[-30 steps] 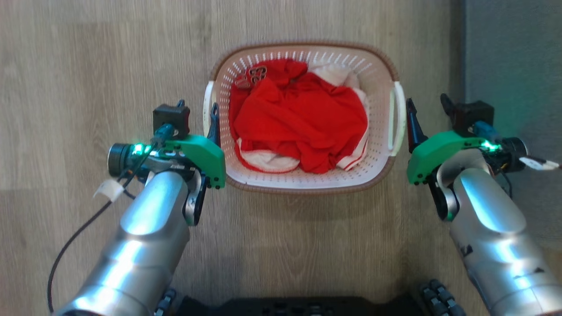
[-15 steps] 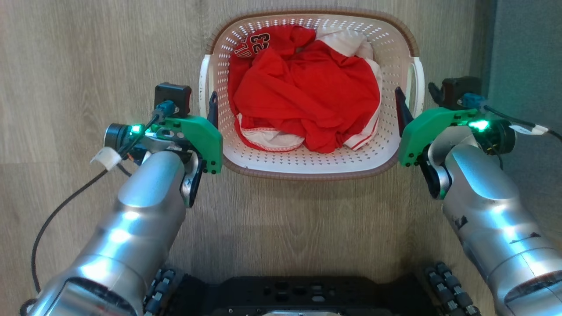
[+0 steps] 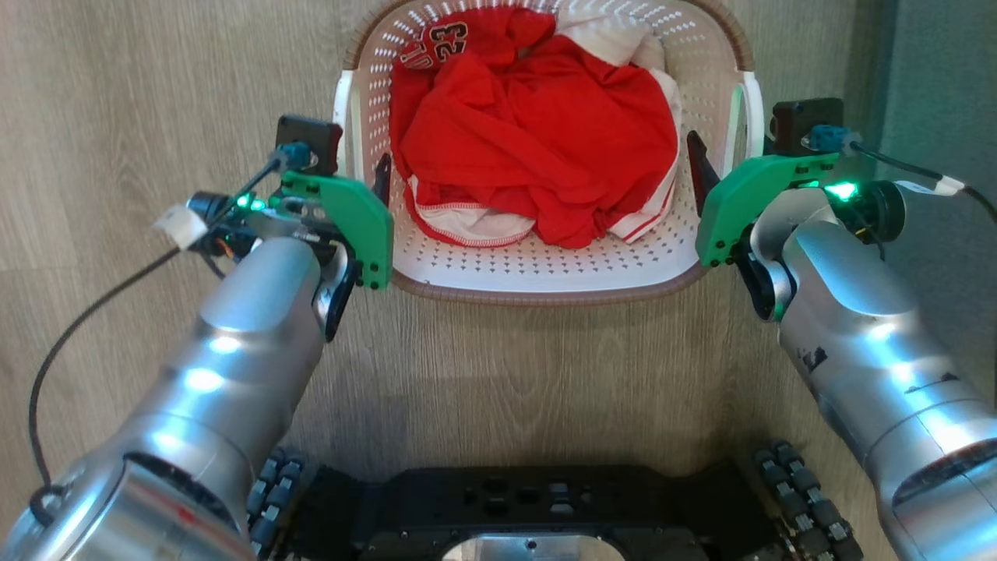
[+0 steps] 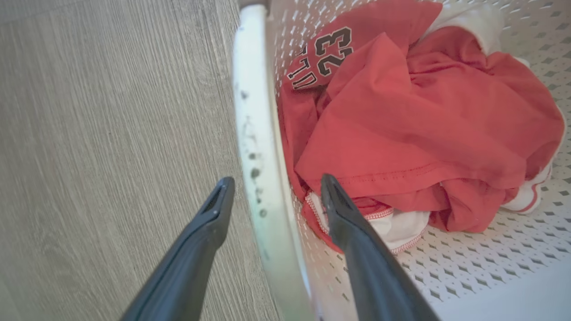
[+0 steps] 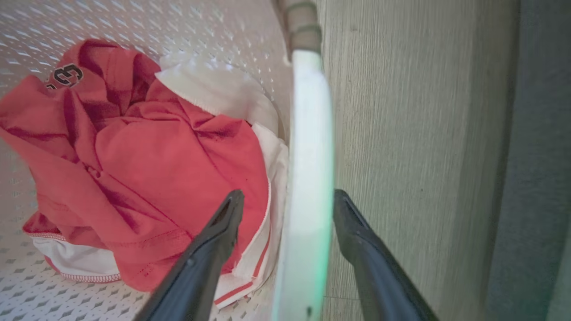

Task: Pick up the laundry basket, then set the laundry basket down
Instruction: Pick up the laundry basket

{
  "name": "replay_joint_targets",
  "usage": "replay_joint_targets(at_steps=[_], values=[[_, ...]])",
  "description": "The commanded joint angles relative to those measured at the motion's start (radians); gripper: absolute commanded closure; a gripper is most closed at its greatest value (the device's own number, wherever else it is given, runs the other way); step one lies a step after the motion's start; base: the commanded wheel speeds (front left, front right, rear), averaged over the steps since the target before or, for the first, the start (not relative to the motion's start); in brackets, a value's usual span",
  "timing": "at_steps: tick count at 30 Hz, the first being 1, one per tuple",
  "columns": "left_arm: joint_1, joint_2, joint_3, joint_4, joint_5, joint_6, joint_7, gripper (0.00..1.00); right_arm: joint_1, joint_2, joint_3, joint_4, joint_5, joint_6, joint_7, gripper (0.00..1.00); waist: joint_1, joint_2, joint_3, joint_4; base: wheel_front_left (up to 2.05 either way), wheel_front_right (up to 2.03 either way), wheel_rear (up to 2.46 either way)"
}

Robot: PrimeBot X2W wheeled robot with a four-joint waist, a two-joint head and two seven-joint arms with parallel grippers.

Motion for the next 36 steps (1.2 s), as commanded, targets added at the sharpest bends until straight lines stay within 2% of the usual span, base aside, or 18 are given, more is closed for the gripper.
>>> replay_joint_targets(at_steps=[1,8,16,17,18,19,32,36], values=[[-0.009,0.020,-0.006,0.002,-0.012,-0.001,0.010,0.00,0.022,0.013,0.026,0.005,0.016,0.007,0.004,0.00,0.0000,-0.0001,0.014,0.000,0.00,0.00,0.00],[-0.038,0.020,-0.060,0.003,-0.052,-0.013,0.056,0.00,-0.012,0.015,0.058,0.033,0.050,0.007,0.004,0.00,0.0000,-0.0001,0.038,0.001,0.00,0.00,0.00],[-0.064,0.020,-0.112,-0.003,-0.110,-0.002,0.066,0.00,-0.039,0.017,0.100,0.064,0.078,0.007,-0.006,0.00,0.0000,-0.0001,0.053,0.001,0.00,0.00,0.00],[-0.064,0.020,-0.115,-0.004,-0.121,-0.002,0.068,0.00,-0.040,0.017,0.105,0.066,0.083,0.007,-0.007,0.21,0.0000,-0.0001,0.053,0.000,0.00,0.00,0.00],[-0.064,0.020,-0.120,-0.003,-0.131,-0.003,0.073,0.83,-0.041,0.018,0.110,0.068,0.086,0.007,-0.009,0.81,0.0000,-0.0001,0.053,0.000,0.00,0.00,0.00],[-0.065,0.020,-0.128,-0.001,-0.136,-0.003,0.076,1.00,-0.043,0.018,0.119,0.069,0.087,0.007,-0.011,1.00,0.0000,-0.0001,0.053,0.000,0.00,0.00,0.00],[-0.062,0.020,-0.213,-0.009,-0.212,0.001,0.080,1.00,-0.047,0.003,0.182,0.084,0.147,0.007,0.006,1.00,0.0000,-0.0001,0.029,0.011,0.00,0.00,0.00],[-0.049,0.020,-0.257,-0.005,-0.234,-0.021,0.113,1.00,-0.037,0.001,0.211,0.090,0.179,0.007,0.058,1.00,0.0000,-0.0001,-0.016,0.006,0.00,0.00,0.00]])
